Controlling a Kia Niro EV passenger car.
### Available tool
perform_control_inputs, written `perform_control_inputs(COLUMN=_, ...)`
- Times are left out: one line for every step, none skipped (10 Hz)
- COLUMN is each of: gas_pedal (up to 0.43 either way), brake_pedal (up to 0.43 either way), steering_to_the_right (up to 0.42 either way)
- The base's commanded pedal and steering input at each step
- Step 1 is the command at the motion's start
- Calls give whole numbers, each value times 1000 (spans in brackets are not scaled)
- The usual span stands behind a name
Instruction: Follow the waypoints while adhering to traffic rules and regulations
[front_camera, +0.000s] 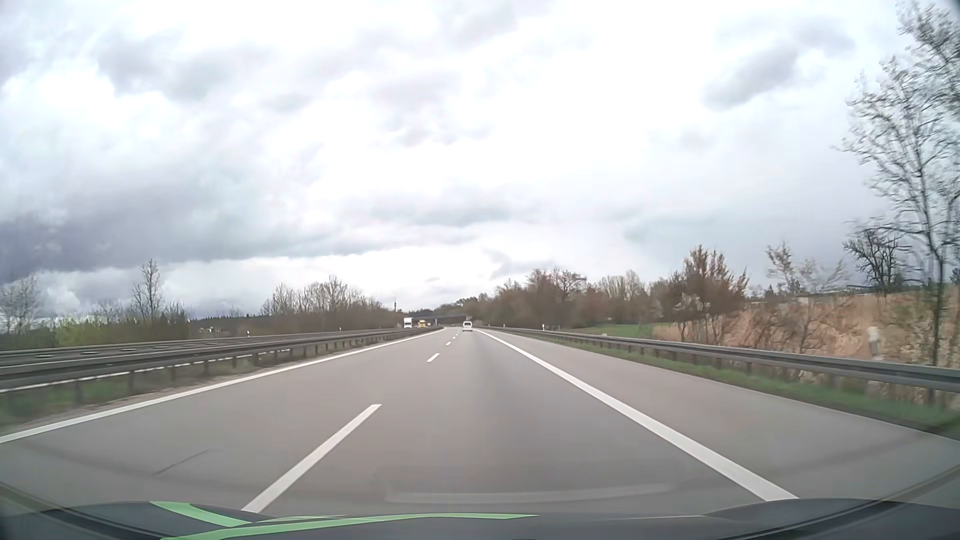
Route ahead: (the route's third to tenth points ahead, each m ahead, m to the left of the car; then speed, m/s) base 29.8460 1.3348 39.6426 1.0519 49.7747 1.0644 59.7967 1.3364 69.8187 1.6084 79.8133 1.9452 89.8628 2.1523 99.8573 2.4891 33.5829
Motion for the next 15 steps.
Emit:
perform_control_inputs(gas_pedal=441, brake_pedal=0, steering_to_the_right=-3)
perform_control_inputs(gas_pedal=441, brake_pedal=0, steering_to_the_right=-3)
perform_control_inputs(gas_pedal=441, brake_pedal=0, steering_to_the_right=-3)
perform_control_inputs(gas_pedal=441, brake_pedal=0, steering_to_the_right=-4)
perform_control_inputs(gas_pedal=441, brake_pedal=0, steering_to_the_right=-3)
perform_control_inputs(gas_pedal=441, brake_pedal=0, steering_to_the_right=-4)
perform_control_inputs(gas_pedal=441, brake_pedal=0, steering_to_the_right=-3)
perform_control_inputs(gas_pedal=441, brake_pedal=0, steering_to_the_right=-3)
perform_control_inputs(gas_pedal=441, brake_pedal=0, steering_to_the_right=-3)
perform_control_inputs(gas_pedal=441, brake_pedal=0, steering_to_the_right=-3)
perform_control_inputs(gas_pedal=441, brake_pedal=0, steering_to_the_right=-3)
perform_control_inputs(gas_pedal=441, brake_pedal=0, steering_to_the_right=-4)
perform_control_inputs(gas_pedal=441, brake_pedal=0, steering_to_the_right=-4)
perform_control_inputs(gas_pedal=441, brake_pedal=0, steering_to_the_right=-5)
perform_control_inputs(gas_pedal=441, brake_pedal=0, steering_to_the_right=-5)
